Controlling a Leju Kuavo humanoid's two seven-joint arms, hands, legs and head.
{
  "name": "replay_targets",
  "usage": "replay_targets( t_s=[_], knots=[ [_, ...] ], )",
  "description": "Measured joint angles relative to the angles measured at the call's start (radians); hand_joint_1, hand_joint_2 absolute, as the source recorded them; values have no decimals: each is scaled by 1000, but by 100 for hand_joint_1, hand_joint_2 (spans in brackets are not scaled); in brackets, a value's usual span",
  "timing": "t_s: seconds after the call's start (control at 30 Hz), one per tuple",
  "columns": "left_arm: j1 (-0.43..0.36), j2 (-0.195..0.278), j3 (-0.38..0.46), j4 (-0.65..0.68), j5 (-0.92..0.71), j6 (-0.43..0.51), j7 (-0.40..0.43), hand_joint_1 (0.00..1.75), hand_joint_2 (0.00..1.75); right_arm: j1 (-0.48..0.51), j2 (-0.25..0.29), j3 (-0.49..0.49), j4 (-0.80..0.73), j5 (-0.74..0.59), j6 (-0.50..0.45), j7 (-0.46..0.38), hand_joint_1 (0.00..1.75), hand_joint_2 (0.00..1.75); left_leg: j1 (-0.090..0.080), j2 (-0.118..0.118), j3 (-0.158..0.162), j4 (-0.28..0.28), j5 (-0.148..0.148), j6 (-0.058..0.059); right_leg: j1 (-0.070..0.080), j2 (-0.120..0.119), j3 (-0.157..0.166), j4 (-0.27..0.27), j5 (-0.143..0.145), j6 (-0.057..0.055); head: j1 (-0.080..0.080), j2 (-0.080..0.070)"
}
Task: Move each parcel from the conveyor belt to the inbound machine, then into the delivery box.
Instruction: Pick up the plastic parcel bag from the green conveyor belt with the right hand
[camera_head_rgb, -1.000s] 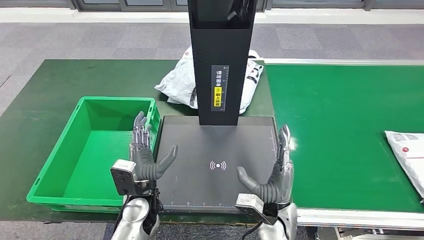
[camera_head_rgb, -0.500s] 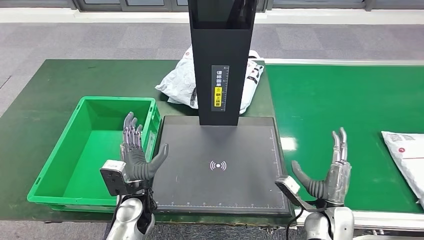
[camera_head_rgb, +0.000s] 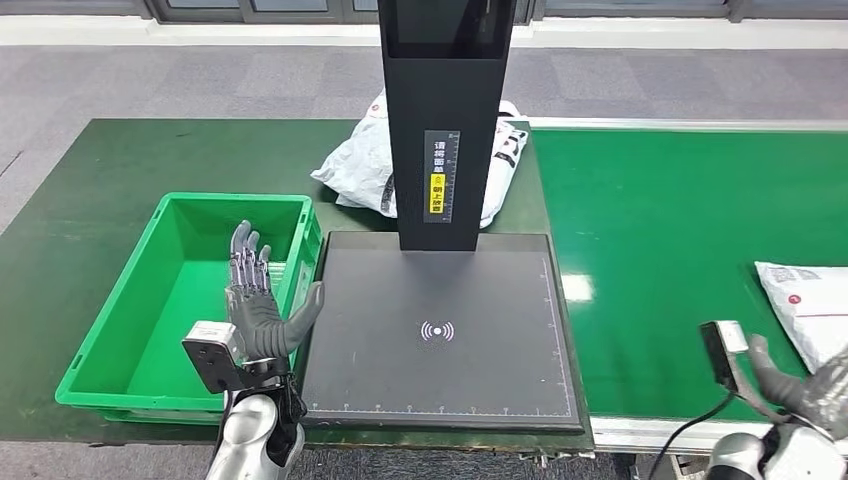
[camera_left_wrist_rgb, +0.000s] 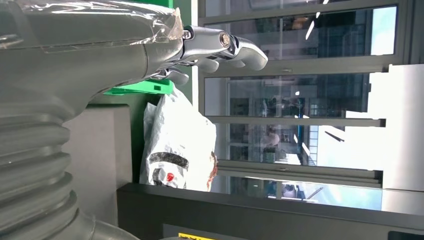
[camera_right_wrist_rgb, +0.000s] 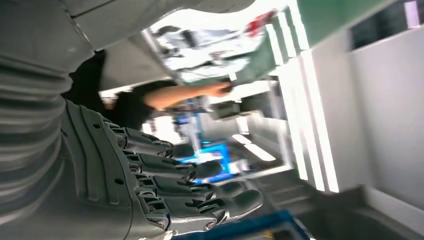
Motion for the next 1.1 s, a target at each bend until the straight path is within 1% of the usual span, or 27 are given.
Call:
replay_targets(
  t_s=[0.17, 0.23, 0.3, 0.37, 0.47, 0.6, 0.83, 0.97, 1.1],
  knots=[
    [2, 0, 5, -6, -4, 1, 0, 0, 175, -10, -113, 21, 131, 2, 0, 270, 0, 175, 0, -2, 0, 0, 0, 0, 0, -3, 1, 0, 0, 1, 0, 0],
    [2, 0, 6, -7, -7, 0, 0, 0, 175, -14, -157, 45, 185, 2, 0, 332, 0, 175, 0, -2, 0, 0, 0, 0, 0, -3, 1, 0, 0, 1, 0, 0],
    [2, 0, 7, -8, -8, -3, 0, 0, 175, -17, -195, 70, 234, 2, 0, 372, 0, 175, 0, -2, 0, 0, 0, 1, 0, -3, 1, 0, 0, 1, 0, 0],
    [2, 0, 7, -8, -8, -6, 0, 0, 175, -19, -222, 91, 271, 2, 0, 391, 0, 175, 0, -2, -1, 0, 0, 1, 0, -4, 1, 0, 0, 1, 0, 0],
    [2, 0, 8, -8, -8, -8, 0, 0, 175, -22, -248, 108, 308, 3, 0, 396, 0, 175, 0, -2, 0, 0, 0, 1, 0, -4, 1, 0, 0, 1, 0, 0],
    [2, -1, 8, -8, -10, -10, 0, 0, 175, -24, -268, 123, 340, 2, 0, 403, 0, 175, 0, -2, 0, 0, 0, 1, 0, -4, 1, 0, 0, 1, 0, 0],
    [2, -1, 9, -2, -13, -25, 0, 0, 175, -34, -305, 156, 408, -6, 0, 449, 0, 175, 0, -2, -1, 0, 0, 1, 0, -4, 1, 0, -1, 1, 0, 0],
    [1, -1, 11, 4, -17, -29, 0, 0, 175, -69, -311, 177, 473, 1, 0, 450, 0, 175, 0, -1, 0, 0, 1, 1, 0, -2, 1, 0, 0, 1, 0, 0],
    [1, -1, 11, 7, -18, -28, 0, 0, 175, -119, -314, 221, 547, 3, 0, 496, 0, 175, 0, -1, 0, 0, 1, 1, 0, -2, 1, 0, 0, 1, 0, 0]
  ],
)
